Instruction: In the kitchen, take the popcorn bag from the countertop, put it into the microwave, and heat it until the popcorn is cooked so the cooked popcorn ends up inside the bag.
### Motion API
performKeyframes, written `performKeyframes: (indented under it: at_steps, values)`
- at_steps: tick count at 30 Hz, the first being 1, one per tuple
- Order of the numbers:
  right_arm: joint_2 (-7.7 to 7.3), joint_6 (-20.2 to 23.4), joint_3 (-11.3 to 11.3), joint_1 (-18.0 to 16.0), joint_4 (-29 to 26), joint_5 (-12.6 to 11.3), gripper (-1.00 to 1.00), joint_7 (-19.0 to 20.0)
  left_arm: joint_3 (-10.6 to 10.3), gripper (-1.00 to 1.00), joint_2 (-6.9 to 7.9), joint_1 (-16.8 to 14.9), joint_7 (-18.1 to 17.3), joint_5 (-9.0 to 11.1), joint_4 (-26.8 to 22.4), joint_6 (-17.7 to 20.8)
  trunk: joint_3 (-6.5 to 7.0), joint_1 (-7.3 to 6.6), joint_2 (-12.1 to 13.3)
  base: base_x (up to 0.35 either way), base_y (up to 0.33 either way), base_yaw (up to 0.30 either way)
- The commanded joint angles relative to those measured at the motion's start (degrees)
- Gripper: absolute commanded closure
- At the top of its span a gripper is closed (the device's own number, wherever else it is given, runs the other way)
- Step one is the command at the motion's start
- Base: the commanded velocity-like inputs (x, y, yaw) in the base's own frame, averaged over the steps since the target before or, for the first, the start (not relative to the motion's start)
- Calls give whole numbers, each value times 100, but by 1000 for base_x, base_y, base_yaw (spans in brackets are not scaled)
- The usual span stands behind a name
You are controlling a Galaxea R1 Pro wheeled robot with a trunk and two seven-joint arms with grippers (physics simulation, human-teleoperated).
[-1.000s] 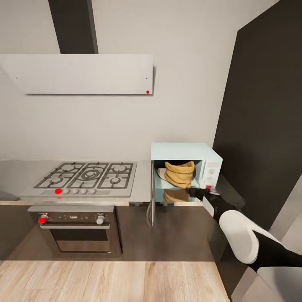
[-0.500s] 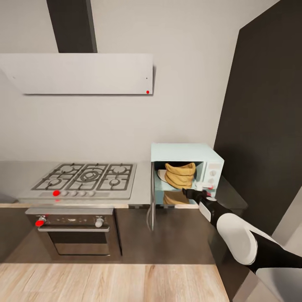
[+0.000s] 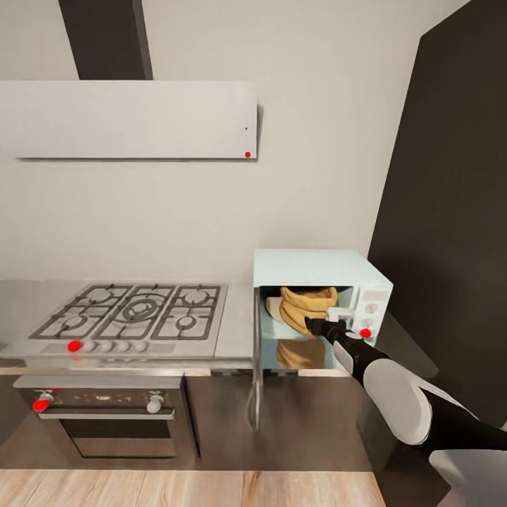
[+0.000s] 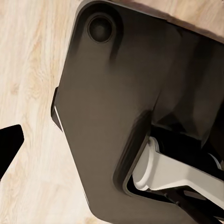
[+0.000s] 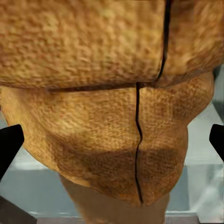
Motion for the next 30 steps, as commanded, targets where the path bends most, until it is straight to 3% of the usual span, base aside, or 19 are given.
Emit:
performKeyframes:
  at_steps: [1,6,7,15,23,28,30]
  values:
    - [2,-12,-50,-5,6,43,-100,22,1,-100,-1,1,4,25,-8,-9,-12,7,-11,314,0,0]
    - [73,-12,-49,-5,13,44,-100,56,1,-100,-1,0,4,25,-8,-8,-12,7,-11,270,0,0]
    - [154,-15,-50,-5,105,60,-100,66,1,-100,-1,-2,4,33,-8,-9,-12,7,-11,19,0,0]
    - [243,-12,-38,-5,289,101,-100,75,-8,-100,-1,0,4,34,-8,-15,-12,7,-11,2,0,0]
    - [176,45,-11,-5,-2,134,-100,60,33,-100,-10,0,12,49,-8,-11,-12,7,-11,-225,0,0]
    - [178,1004,1,-5,-607,167,-100,59,28,-100,-10,-1,13,43,-8,-9,-12,7,-11,-339,0,0]
    - [191,1253,-1,-5,-642,360,-100,59,28,-100,-10,0,13,43,-8,-9,-12,7,-11,-339,0,0]
